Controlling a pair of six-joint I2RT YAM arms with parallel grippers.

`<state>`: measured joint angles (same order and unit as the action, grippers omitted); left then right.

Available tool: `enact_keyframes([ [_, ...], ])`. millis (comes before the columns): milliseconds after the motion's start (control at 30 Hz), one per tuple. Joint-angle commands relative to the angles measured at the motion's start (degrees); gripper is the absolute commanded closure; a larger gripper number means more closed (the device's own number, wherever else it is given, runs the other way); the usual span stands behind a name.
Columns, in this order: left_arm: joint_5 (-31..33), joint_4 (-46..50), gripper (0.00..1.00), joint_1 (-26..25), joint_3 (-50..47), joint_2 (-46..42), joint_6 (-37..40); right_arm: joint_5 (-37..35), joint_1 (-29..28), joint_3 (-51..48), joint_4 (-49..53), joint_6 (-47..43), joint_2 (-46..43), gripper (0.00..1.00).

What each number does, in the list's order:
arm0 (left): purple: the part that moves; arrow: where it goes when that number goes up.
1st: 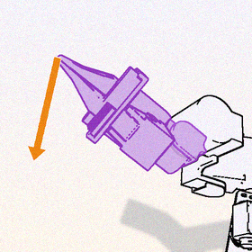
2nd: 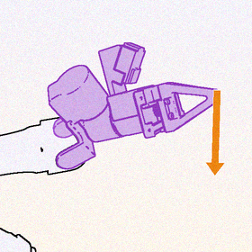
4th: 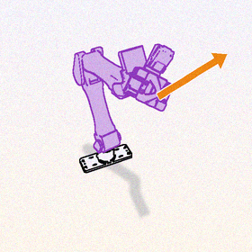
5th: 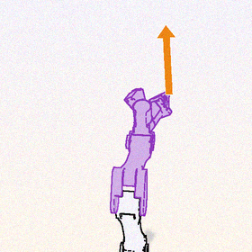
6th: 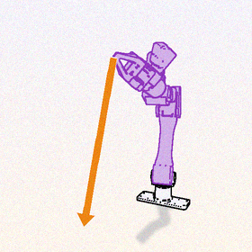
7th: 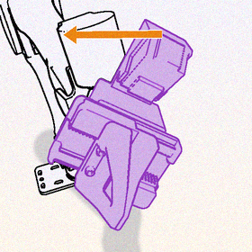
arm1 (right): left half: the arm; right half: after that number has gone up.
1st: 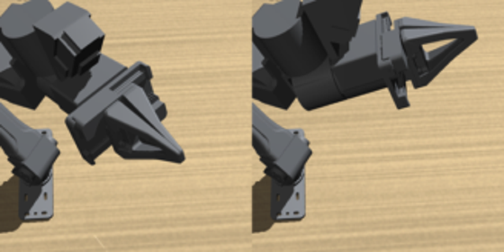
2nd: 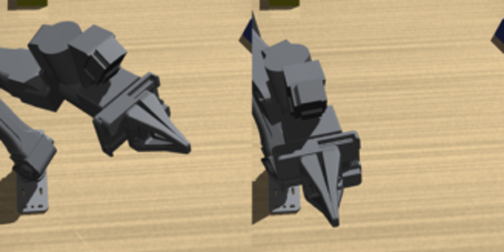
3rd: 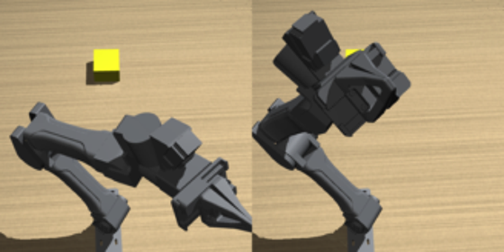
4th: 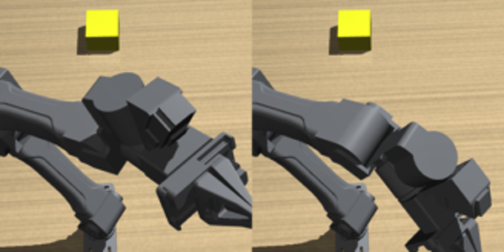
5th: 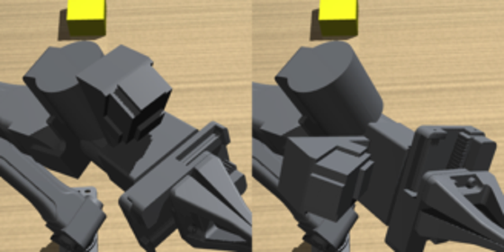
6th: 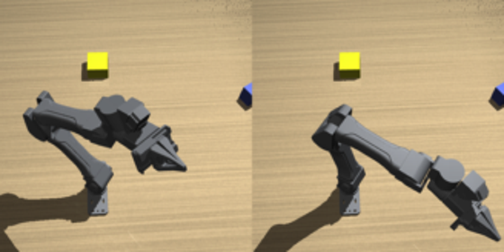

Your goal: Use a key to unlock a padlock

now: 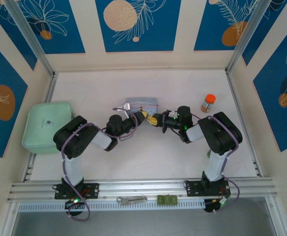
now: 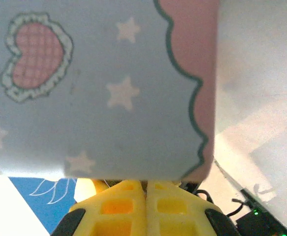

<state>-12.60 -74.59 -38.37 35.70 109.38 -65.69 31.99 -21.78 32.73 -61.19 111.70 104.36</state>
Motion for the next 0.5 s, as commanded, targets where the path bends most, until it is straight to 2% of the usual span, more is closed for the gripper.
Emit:
enact_keyframes([
  [0, -13.0, -6.1, 1.0, -5.7, 0.3, 0.7, 0.6, -2.4, -2.4, 0.6, 8.4, -10.1, -2.4, 0.99],
  [100, -11.9, -6.1, 1.0, -5.7, -0.2, 1.7, 0.9, -3.3, -1.9, 1.1, 15.8, -17.0, -5.0, 0.94],
  [333, -7.7, -6.1, 1.0, -5.7, -1.2, 3.8, 0.4, -5.8, -0.3, 1.8, 30.4, -29.4, -11.4, 0.73],
  [467, -4.9, -6.1, 1.0, -5.6, -2.3, 5.1, -0.5, -7.9, 0.6, 2.0, 40.4, -36.6, -15.8, 0.67],
])
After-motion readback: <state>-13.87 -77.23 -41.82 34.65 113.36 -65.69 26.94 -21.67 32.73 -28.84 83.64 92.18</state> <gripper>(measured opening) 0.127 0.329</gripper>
